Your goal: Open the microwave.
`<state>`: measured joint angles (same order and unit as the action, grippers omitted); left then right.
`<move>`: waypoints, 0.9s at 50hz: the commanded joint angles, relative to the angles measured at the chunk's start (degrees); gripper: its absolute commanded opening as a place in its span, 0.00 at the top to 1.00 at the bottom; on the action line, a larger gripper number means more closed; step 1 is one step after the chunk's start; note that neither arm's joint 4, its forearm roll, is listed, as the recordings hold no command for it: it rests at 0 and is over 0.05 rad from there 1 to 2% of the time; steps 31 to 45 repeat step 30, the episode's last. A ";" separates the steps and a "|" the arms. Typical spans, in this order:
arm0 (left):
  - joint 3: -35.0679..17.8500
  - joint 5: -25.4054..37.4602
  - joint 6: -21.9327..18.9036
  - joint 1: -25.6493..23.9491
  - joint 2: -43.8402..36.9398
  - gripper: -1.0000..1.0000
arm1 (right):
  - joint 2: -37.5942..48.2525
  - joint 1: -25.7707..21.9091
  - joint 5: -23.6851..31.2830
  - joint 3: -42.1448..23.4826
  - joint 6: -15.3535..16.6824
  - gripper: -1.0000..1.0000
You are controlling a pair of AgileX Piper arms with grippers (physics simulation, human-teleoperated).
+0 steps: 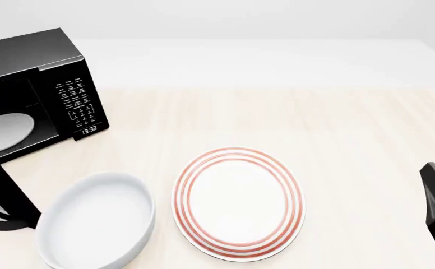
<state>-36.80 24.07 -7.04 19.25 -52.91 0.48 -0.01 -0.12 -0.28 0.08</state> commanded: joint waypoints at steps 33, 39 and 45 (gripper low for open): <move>3.32 2.53 0.73 0.38 2.50 0.00 | 0.00 0.00 0.00 0.00 0.00 0.00; 3.32 2.53 0.73 0.38 2.50 0.00 | 0.00 0.00 0.00 0.00 0.00 0.00; 3.32 2.53 0.73 0.38 2.50 0.00 | 0.00 0.00 0.00 0.00 0.00 0.00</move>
